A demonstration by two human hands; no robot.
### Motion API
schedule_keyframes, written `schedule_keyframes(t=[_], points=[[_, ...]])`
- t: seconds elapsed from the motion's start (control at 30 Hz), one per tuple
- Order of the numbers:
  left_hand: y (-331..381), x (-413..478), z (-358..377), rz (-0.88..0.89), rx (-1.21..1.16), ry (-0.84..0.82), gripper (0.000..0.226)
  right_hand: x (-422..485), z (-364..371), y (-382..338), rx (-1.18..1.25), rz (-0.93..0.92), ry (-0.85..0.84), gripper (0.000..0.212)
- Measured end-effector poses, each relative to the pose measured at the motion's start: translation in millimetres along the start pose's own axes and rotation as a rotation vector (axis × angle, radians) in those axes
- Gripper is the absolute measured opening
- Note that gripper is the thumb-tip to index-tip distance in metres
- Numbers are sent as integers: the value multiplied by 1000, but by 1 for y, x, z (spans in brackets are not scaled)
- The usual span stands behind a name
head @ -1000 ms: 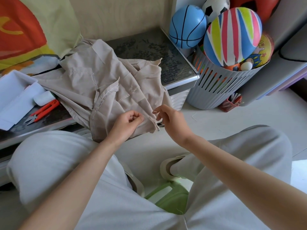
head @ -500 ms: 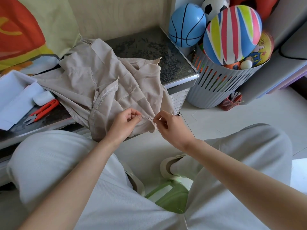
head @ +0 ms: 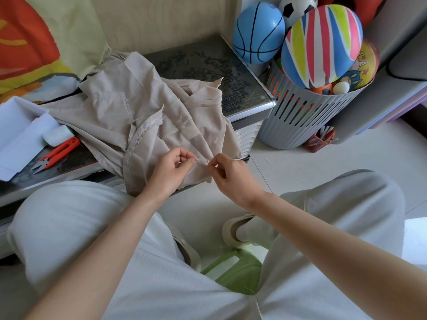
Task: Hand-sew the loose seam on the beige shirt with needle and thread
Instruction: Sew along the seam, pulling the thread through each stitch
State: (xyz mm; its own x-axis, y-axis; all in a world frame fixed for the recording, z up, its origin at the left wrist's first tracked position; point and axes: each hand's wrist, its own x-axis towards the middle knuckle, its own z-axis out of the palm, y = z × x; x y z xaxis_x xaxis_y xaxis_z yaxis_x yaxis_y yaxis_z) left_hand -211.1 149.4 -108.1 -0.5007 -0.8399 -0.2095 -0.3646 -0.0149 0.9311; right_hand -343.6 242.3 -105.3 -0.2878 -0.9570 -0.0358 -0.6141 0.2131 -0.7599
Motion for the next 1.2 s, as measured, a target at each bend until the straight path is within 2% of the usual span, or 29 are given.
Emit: schedule_keyframes(t=[0.3, 0.57, 0.73, 0.97, 1.2], points=[[-1, 3, -5, 36, -11, 73, 19, -2, -2, -4, 6, 7, 9, 11], [2, 1, -4, 57, 11, 46, 11, 1, -2, -8, -2, -9, 2, 12], [1, 0, -3, 102, 28, -9, 21, 3, 2, -11, 2, 7, -12, 13], [5, -5, 1, 143, -15, -50, 18, 7, 10, -14, 60, 59, 14, 16], [2, -3, 1, 140, -19, 90, 18, 9, 20, -17, 154, 128, 19, 14]])
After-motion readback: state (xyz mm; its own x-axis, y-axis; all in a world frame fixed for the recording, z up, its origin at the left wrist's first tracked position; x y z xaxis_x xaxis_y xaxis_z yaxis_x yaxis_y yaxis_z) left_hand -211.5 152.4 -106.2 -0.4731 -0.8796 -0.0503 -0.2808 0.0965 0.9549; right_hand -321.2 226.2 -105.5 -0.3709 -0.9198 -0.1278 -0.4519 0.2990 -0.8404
